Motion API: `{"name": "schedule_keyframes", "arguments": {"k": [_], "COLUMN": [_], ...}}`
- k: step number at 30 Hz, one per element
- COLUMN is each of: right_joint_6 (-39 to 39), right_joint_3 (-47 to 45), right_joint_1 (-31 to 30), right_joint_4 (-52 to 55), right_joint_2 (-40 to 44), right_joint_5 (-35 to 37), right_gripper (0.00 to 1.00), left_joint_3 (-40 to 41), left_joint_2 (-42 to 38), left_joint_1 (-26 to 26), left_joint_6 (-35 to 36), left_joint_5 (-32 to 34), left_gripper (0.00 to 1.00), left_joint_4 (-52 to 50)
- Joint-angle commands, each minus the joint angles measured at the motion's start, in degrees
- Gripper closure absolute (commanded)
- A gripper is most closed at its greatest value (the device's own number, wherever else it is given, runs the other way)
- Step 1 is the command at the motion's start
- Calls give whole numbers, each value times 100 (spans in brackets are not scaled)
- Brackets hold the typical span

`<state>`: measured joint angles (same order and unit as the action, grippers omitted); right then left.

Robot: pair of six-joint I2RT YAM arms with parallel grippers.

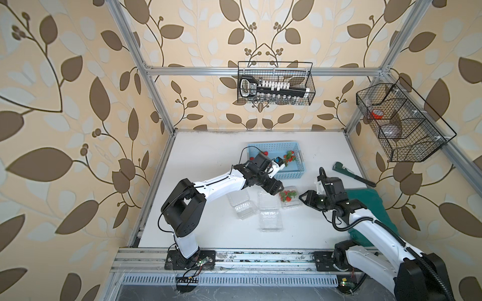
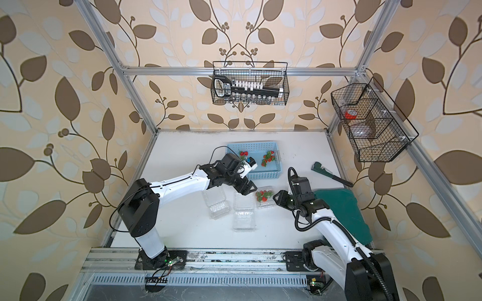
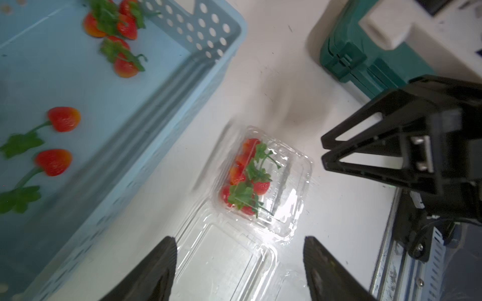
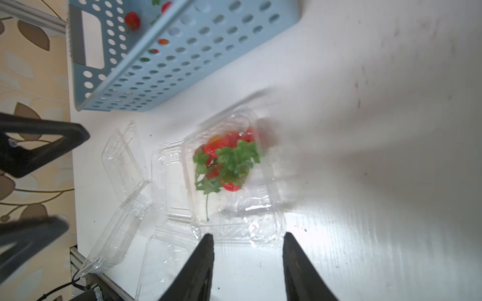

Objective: Pack strawberries into containers
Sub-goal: Close the packing box at the center of the board, then move the packing box to the center of the board.

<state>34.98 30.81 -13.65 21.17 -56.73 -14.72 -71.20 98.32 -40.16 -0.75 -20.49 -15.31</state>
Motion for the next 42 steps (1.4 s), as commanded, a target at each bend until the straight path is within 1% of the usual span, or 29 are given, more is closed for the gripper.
{"name": "schedule_keyframes", "arguments": {"k": [1,3,6,7,8,9,12,14,16,18,20,24,29,32,35,38,42], "right_joint_6": [-342,-376,-398,-389,-383,-351,-256,-246,-272,-281,-314,-323,-138,-94,-119,-222,-464], "right_joint_3": [558,786,1138,1221,1271,1286,1150,1085,1160,1213,1256,1335,1147,984,822,669,436], "right_joint_1": [-397,-853,-1676,-1909,-2069,-2178,-2256,-2252,-2253,-2288,-2300,-2284,-2045,-1762,-1394,-877,3], "right_joint_4": [591,582,558,494,401,265,-192,-451,-553,-620,-614,-582,-822,-911,-935,-923,-918], "right_joint_2": [29,-149,-752,-1011,-1206,-1402,-1735,-1970,-2277,-2417,-2472,-2683,-2792,-2687,-2395,-2183,-2009], "right_joint_5": [645,818,990,1017,993,951,733,584,351,285,309,433,503,476,471,400,233], "right_gripper": [57,58,59,59,59,59,60,60,60,60,60,61,60,60,60,60,60], "left_joint_3": [-25,-58,-193,-267,-358,-460,-544,-376,-56,52,51,157,284,358,361,366,389], "left_joint_2": [-795,-1084,-1504,-1532,-1733,-1799,-1982,-2099,-2124,-1972,-1870,-1920,-1933,-1981,-1968,-1951,-1982], "left_joint_1": [712,1129,1861,2136,2401,2694,3455,3696,3768,3846,3969,4016,4016,4016,4016,4016,4016], "left_joint_6": [-475,-725,-1044,-1055,-988,-910,-604,-645,-795,-835,-816,-835,-864,-908,-916,-917,-930], "left_joint_5": [-14,31,117,-3,-194,-365,-445,-264,-355,-407,-572,-587,-680,-738,-839,-911,-956], "left_gripper": [21,19,16,15,16,16,16,16,16,17,18,18,18,19,20,20,20], "left_joint_4": [81,-67,-438,-629,-864,-1150,-1710,-1617,-1219,-1149,-1195,-1034,-971,-914,-904,-904,-874]}}
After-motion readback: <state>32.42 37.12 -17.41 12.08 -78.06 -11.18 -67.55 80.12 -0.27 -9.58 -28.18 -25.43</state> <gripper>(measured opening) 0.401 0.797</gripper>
